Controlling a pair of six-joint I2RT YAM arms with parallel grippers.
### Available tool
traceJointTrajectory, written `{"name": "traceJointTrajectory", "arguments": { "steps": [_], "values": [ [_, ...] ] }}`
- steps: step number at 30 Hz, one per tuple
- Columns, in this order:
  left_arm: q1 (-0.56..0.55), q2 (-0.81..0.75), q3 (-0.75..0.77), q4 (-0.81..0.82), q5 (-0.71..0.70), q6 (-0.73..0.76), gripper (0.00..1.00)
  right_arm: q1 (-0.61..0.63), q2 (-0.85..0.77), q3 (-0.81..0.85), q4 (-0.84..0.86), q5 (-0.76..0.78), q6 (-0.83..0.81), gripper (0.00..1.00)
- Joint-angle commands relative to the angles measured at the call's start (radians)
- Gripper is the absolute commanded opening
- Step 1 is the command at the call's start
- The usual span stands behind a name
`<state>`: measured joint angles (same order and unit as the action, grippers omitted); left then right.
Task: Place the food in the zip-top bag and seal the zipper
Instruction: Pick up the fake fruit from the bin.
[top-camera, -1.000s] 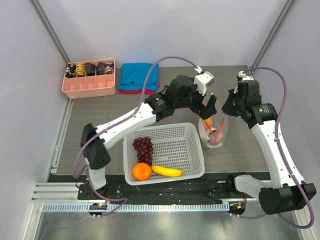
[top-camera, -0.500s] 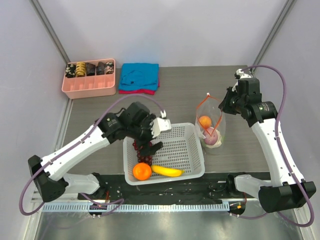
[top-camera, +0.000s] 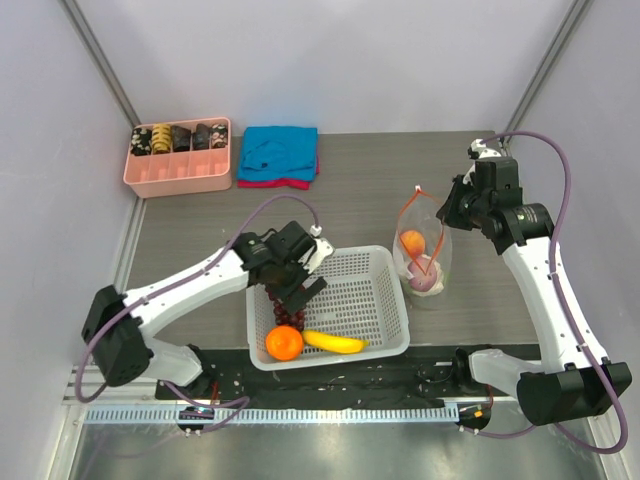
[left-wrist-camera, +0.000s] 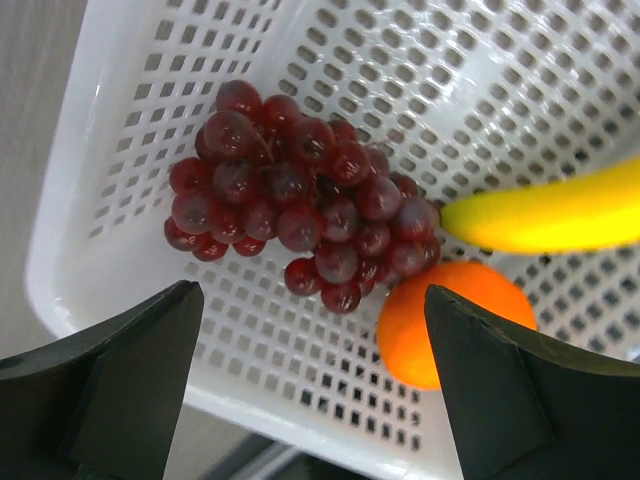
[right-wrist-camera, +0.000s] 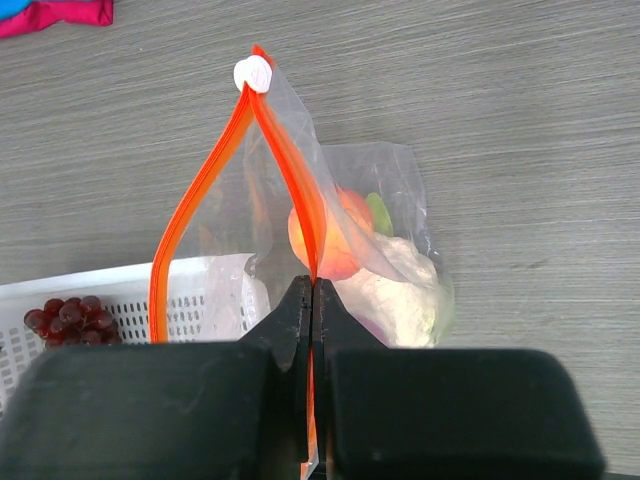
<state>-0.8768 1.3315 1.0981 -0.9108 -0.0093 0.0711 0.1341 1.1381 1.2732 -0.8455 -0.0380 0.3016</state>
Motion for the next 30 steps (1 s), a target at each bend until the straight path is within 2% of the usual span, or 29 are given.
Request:
{"name": "traceJointTrajectory", "arguments": {
  "steps": [1, 7, 15, 20, 23, 24, 26, 27, 29, 30],
  "values": [
    [0.002, 0.106, 0.049, 0.009, -0.135, -0.394, 0.98, -0.004, -0.015, 0.009, 0.026, 0.026, -0.013, 0.01],
    [0.002, 0.147, 0.016, 0.030, -0.188, -0.559, 1.00, -0.004, -0.020, 0.012, 0.025, 0.033, -0.022, 0.01],
    [-0.001, 0.313, 0.052, 0.098, -0.123, -0.634, 1.00, -0.004, -0.020, 0.014, 0.025, 0.066, -0.032, 0.01],
    [-0.002, 0.350, 0.065, 0.170, -0.097, -0.648, 0.99, -0.004, -0.018, 0.014, 0.023, 0.059, -0.036, 0.01],
    [-0.013, 0.337, 0.072, 0.243, -0.090, -0.630, 0.89, -0.004, -0.012, 0.009, 0.025, 0.053, -0.032, 0.01],
    [-0.017, 0.334, 0.080, 0.271, -0.090, -0.619, 0.80, -0.004, -0.011, 0.008, 0.023, 0.055, -0.033, 0.01],
    [-0.017, 0.316, 0.089, 0.292, -0.075, -0.588, 0.67, -0.002, -0.011, 0.005, 0.025, 0.052, -0.033, 0.01],
    [-0.017, 0.308, 0.100, 0.302, -0.066, -0.571, 0.50, -0.004, -0.009, 0.005, 0.025, 0.050, -0.033, 0.01],
    [-0.019, 0.276, 0.108, 0.317, -0.040, -0.538, 0.34, -0.004, -0.011, 0.002, 0.025, 0.052, -0.035, 0.01],
    [-0.019, 0.262, 0.108, 0.320, -0.026, -0.528, 0.20, -0.004, -0.012, -0.001, 0.026, 0.050, -0.033, 0.01]
  ]
}}
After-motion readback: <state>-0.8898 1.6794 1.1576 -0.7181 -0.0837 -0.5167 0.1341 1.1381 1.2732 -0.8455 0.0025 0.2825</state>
